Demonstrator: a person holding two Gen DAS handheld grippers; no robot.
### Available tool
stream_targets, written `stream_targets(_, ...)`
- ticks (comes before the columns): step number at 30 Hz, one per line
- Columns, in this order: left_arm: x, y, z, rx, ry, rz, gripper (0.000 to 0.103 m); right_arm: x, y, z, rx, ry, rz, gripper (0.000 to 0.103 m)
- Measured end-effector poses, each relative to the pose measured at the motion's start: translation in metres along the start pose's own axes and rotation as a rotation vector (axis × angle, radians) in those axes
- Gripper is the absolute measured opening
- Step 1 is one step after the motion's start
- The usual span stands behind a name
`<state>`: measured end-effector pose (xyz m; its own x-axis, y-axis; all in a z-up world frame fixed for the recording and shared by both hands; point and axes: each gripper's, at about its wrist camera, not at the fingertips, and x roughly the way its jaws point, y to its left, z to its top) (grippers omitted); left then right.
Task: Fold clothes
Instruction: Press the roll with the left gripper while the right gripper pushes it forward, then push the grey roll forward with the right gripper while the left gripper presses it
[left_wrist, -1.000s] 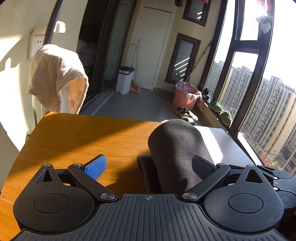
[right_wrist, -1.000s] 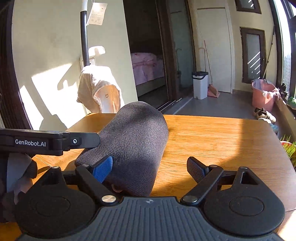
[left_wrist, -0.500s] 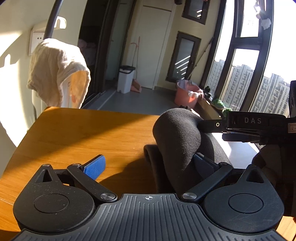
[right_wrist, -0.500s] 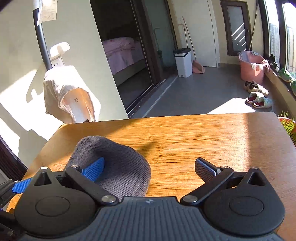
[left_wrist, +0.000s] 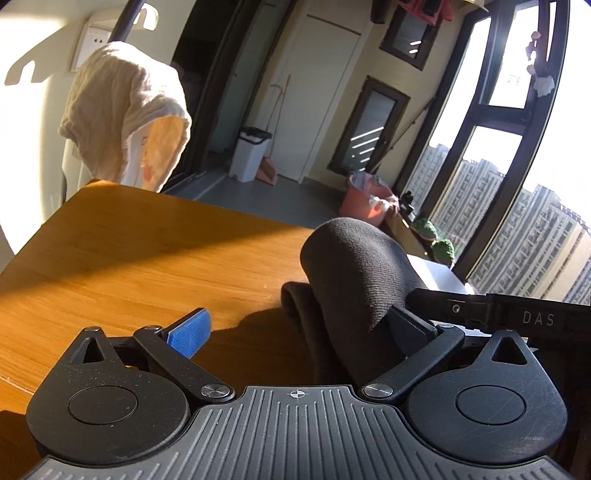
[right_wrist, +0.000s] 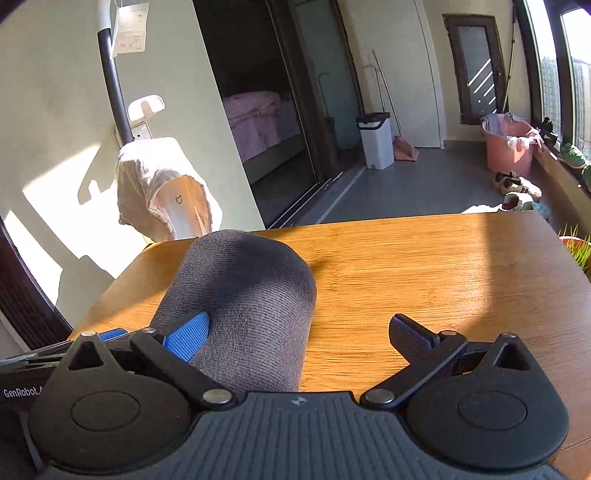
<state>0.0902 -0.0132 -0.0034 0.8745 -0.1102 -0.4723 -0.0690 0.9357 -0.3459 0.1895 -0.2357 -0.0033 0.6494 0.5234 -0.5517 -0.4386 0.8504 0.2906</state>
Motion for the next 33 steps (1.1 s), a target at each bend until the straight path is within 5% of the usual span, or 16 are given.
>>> stream_targets(6, -0.017, 0.001, 0.006, -0.061, -0.011, -0.037, 0.103, -0.005, 0.000, -0.007, -0.026, -0.040, -0.016, 0.103)
stream_targets(11, -0.004, -0.007, 0.000, 0.100, 0.005, 0.197, 0.103, -0.002, -0.016, -0.008, 0.099, -0.010, 0.046, 0.103)
stream_targets(13, 0.003, -0.004, -0.002, 0.098, 0.054, 0.225, 0.100, -0.002, -0.020, -0.002, 0.138, 0.013, 0.061, 0.103)
stream_targets(17, -0.005, 0.005, 0.000, 0.053, 0.012, 0.183, 0.099, -0.001, -0.007, 0.009, 0.031, 0.024, 0.028, 0.103)
stream_targets(23, -0.028, 0.013, 0.007, -0.115, -0.057, -0.084, 0.099, 0.006, -0.013, 0.003, 0.092, 0.053, 0.057, 0.103)
stream_targets(27, -0.008, -0.002, 0.003, -0.019, 0.018, 0.012, 0.103, 0.003, -0.013, 0.004, 0.076, 0.059, 0.051, 0.103)
stream_targets(33, -0.003, 0.004, -0.001, -0.023, 0.026, 0.006, 0.103, 0.017, 0.017, 0.040, -0.052, 0.049, 0.053, 0.103)
